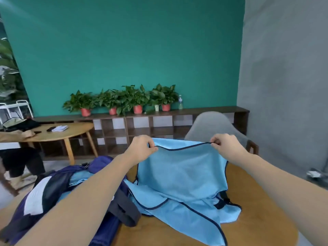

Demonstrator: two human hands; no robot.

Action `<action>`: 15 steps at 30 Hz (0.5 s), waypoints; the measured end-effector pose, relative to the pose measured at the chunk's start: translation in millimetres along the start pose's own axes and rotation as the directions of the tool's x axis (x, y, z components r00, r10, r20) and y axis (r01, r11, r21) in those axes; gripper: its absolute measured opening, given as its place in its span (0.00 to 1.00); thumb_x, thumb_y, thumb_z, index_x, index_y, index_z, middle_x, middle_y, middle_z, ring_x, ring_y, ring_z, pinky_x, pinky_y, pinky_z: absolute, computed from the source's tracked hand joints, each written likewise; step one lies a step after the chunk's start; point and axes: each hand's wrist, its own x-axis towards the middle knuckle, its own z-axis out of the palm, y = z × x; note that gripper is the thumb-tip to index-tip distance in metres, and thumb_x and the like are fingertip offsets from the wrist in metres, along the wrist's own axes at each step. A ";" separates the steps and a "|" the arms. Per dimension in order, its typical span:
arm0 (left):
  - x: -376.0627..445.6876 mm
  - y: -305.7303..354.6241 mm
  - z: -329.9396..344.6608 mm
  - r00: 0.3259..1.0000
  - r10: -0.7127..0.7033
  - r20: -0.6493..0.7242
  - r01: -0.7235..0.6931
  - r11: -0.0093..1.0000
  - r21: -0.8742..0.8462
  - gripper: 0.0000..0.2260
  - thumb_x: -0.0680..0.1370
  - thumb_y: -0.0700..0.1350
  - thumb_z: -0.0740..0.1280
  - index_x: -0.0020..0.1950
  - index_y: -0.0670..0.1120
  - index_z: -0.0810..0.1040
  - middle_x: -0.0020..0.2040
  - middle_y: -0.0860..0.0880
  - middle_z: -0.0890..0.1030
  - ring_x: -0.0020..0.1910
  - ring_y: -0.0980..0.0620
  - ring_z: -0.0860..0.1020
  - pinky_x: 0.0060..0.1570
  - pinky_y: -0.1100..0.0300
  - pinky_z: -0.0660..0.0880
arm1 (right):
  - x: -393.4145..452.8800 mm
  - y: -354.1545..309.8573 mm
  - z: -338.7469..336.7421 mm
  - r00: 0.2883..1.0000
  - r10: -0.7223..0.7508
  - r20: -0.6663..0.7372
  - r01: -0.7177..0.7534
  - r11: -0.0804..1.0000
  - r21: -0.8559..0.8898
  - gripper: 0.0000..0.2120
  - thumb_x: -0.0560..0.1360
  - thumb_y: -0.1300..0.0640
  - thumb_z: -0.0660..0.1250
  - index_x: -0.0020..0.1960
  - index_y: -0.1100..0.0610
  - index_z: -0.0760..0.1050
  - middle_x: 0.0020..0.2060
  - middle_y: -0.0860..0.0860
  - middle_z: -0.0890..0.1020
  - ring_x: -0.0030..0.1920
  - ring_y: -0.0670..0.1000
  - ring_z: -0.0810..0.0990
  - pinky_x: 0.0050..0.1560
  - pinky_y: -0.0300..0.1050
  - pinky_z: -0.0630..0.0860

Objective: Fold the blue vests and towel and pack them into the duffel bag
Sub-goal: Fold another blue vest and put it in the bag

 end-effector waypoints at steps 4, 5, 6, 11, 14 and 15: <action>-31.7 -48.2 65.0 0.988 -0.001 0.153 -0.008 0.998 0.060 0.12 0.77 0.47 0.74 0.34 0.51 0.79 0.44 0.53 0.81 0.47 0.54 0.79 0.51 0.54 0.75 | -29.1 33.0 61.9 0.986 0.028 0.165 -0.021 0.999 -0.044 0.04 0.81 0.52 0.66 0.51 0.47 0.79 0.48 0.47 0.83 0.47 0.49 0.81 0.50 0.49 0.81; -39.5 -59.6 80.1 0.976 -0.027 0.218 0.007 0.996 0.092 0.12 0.78 0.48 0.73 0.34 0.52 0.78 0.46 0.53 0.82 0.51 0.53 0.79 0.54 0.52 0.75 | -38.0 39.8 74.5 0.977 0.034 0.212 -0.019 0.997 -0.069 0.04 0.81 0.51 0.66 0.51 0.46 0.79 0.48 0.46 0.83 0.47 0.49 0.81 0.50 0.50 0.81; -47.6 -68.6 93.8 0.960 -0.051 0.274 0.016 0.991 0.130 0.11 0.78 0.48 0.72 0.36 0.53 0.79 0.49 0.52 0.82 0.58 0.53 0.78 0.58 0.52 0.74 | -47.1 44.7 85.3 0.966 0.037 0.256 -0.013 0.995 -0.097 0.04 0.81 0.50 0.65 0.51 0.46 0.79 0.48 0.45 0.83 0.47 0.48 0.80 0.49 0.49 0.81; -86.3 -84.9 136.0 0.948 -0.073 0.309 0.002 0.974 0.224 0.09 0.80 0.52 0.68 0.59 0.53 0.82 0.74 0.43 0.71 0.80 0.45 0.58 0.76 0.49 0.59 | -87.6 47.2 122.1 0.951 0.003 0.309 0.025 0.996 -0.084 0.06 0.80 0.45 0.65 0.52 0.46 0.77 0.50 0.41 0.79 0.45 0.43 0.78 0.44 0.44 0.78; -115.6 -71.5 145.9 0.974 -0.016 0.228 -0.039 0.972 0.233 0.16 0.82 0.54 0.64 0.70 0.54 0.76 0.80 0.48 0.61 0.80 0.48 0.54 0.77 0.50 0.53 | -112.7 33.8 134.5 0.957 -0.049 0.285 0.062 0.997 -0.036 0.08 0.79 0.42 0.66 0.53 0.45 0.75 0.50 0.40 0.77 0.45 0.41 0.76 0.41 0.39 0.72; -125.5 -67.3 148.8 0.977 0.008 0.213 -0.061 0.968 0.245 0.17 0.83 0.54 0.63 0.72 0.55 0.74 0.79 0.49 0.61 0.80 0.50 0.54 0.77 0.52 0.53 | -121.3 29.4 138.8 0.953 -0.061 0.298 0.069 0.997 -0.017 0.10 0.78 0.42 0.66 0.53 0.46 0.75 0.49 0.40 0.77 0.44 0.41 0.76 0.41 0.39 0.72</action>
